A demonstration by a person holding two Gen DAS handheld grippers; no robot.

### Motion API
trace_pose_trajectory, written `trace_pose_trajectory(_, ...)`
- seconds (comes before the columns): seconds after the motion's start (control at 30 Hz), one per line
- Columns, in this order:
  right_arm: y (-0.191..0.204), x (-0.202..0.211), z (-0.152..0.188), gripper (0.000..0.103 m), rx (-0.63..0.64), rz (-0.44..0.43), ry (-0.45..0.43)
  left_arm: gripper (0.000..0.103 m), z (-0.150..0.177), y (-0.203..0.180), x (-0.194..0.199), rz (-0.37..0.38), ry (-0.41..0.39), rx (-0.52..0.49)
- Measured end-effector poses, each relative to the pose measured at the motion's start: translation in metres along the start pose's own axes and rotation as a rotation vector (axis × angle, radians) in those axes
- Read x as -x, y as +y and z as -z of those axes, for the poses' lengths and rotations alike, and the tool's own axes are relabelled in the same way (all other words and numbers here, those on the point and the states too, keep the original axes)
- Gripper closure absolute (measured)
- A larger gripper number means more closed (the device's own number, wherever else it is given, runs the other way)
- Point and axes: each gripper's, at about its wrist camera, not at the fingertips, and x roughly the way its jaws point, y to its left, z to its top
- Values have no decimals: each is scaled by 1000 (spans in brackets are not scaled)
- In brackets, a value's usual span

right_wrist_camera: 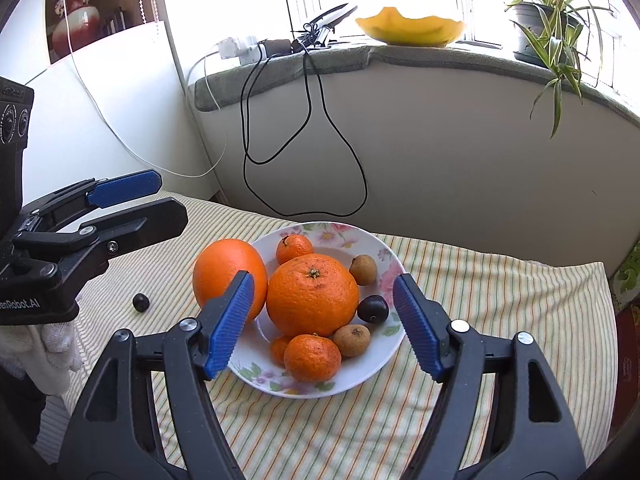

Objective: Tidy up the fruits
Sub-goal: 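Withdraw both grippers from the plate toward the remaining loose fruit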

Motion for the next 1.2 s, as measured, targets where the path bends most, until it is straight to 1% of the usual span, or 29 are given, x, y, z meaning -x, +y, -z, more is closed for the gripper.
trace_pose_trajectory(0.03,2,3,0,27,1,0,-4,24,0,0,4,-3,-5,1)
trace_pose_trajectory(0.07,5,6,1,27,2,-1,-6,22,2,1,8,-6,-9,2)
trace_pose_trajectory(0.3,22,23,8,26,20,0,-7,22,13,5,33,-43,-23,-5)
trace_pose_trajectory(0.57,46,32,16,26,44,-28,-4,22,31,20,62,-80,-35,10)
trace_pose_trajectory(0.77,69,34,24,26,82,-67,4,22,57,51,86,-108,-37,72)
trace_pose_trajectory(0.97,91,32,30,26,113,-111,15,22,87,87,105,-144,-12,150)
trace_pose_trajectory(1.1,106,26,32,26,131,-133,27,23,108,102,108,-174,18,174)
trace_pose_trajectory(1.2,115,20,34,26,142,-158,40,28,123,109,105,-177,44,188)
